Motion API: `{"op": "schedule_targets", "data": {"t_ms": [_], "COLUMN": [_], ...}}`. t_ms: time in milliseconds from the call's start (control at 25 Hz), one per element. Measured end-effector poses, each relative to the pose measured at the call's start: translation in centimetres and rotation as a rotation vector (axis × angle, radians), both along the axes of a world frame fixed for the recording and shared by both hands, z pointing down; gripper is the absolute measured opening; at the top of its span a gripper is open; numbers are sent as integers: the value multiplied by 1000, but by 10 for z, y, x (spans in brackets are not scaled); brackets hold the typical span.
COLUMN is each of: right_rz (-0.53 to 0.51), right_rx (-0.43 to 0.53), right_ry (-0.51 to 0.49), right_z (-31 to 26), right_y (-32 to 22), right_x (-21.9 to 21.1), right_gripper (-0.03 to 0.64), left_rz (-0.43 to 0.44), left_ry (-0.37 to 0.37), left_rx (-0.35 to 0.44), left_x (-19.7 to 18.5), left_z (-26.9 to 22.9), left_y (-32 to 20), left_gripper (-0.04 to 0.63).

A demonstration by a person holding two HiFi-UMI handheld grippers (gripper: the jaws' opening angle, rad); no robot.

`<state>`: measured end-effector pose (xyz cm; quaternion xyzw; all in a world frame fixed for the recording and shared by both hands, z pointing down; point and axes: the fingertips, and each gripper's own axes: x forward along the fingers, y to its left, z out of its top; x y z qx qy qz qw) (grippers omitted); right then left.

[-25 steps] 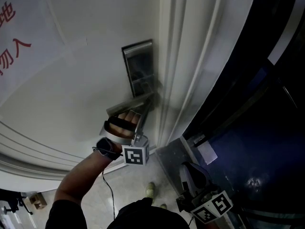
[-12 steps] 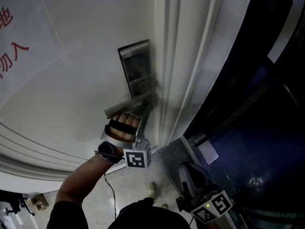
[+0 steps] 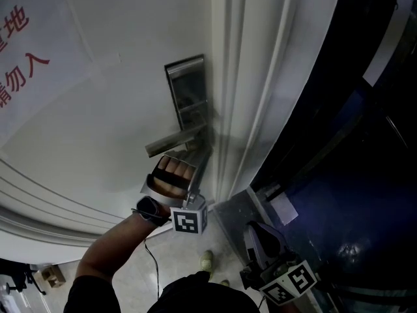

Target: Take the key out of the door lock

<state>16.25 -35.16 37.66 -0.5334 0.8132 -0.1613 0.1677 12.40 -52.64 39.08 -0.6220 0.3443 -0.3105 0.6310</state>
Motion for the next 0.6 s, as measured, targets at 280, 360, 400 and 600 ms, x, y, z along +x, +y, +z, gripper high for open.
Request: {"op": "schedule_targets", "data": {"t_ms": [280, 360, 400, 600], "right_rz": [1, -1, -2, -1], "right_rx": [15, 17, 18, 27], "right_ry": [11, 15, 17, 32], "right_z": [-7, -8, -9, -16], "right_y": [14, 18, 21, 36], "right_x": [-3, -5, -6, -9], "right_gripper": [15, 15, 15, 15], "left_rz": [-6, -5, 2, 43], "left_ry": [-15, -20, -20, -5], "left_rx": [22, 26, 23, 13], "left_x": [-2, -2, -1, 3], "left_z": [-3, -4, -5, -16], "left_y": [15, 23, 29, 66], "left_gripper": [9, 9, 9, 11]}}
